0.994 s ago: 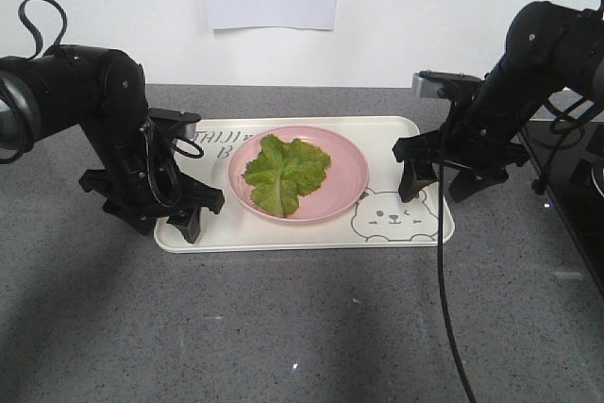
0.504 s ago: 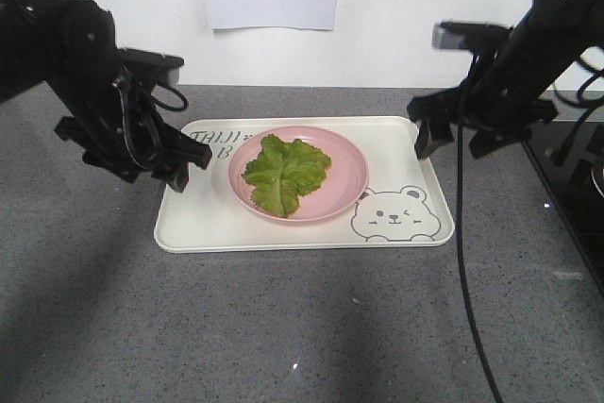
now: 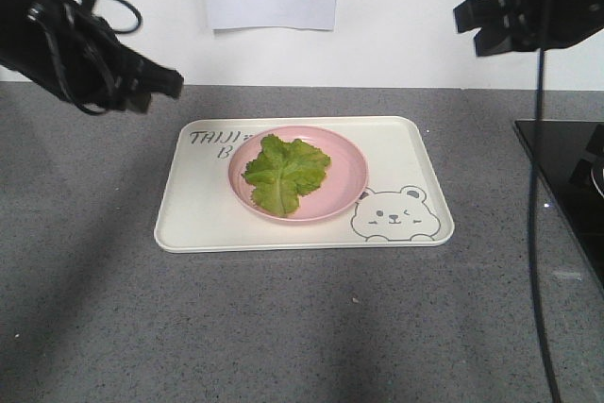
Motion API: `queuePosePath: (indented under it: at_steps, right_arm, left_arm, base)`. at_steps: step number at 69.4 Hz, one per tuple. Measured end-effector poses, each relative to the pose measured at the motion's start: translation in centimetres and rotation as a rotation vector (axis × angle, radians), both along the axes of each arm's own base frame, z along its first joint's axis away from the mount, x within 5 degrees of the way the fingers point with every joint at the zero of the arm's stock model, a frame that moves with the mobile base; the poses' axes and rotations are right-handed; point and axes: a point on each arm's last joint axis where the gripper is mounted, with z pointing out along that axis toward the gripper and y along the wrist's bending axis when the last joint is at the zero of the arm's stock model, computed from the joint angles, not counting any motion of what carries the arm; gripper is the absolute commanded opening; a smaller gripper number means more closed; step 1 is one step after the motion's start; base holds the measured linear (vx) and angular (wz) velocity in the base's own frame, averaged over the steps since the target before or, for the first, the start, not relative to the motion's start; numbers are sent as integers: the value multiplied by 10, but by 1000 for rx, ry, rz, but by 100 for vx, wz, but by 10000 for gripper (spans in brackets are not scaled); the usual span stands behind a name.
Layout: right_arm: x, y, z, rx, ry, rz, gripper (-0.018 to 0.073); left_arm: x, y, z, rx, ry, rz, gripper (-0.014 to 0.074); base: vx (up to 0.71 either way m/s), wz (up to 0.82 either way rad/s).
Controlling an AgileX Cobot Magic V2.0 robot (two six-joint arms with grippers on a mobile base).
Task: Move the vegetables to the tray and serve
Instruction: 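Open both grippers and raise them away from the tray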
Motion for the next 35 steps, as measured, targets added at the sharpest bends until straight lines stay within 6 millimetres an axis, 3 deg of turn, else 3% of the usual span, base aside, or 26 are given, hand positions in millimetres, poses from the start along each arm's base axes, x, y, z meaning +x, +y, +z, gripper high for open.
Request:
queuePosePath:
  at_steps: [10,21,26,35]
  right_arm:
    - [-35,-3,13,-2,-138,42,-8]
    - [-80,-9,-4,12,-243,56,-8]
    - [-104,-13,-21,9,-271,50,-8]
    - [-142,-20,-56,-5,-274,40,-8]
  left_arm:
    - [-20,7,34,-50,-144,-1,-8]
    - [-57,20,63,-110,-318,-4,-8]
    - [-74,26,63,-130,-374,-5,-8]
    - [-106,37,36,-146,-421,-8,-8]
  base:
    - [0,0]
    - [0,0]
    - [0,0]
    - [0,0]
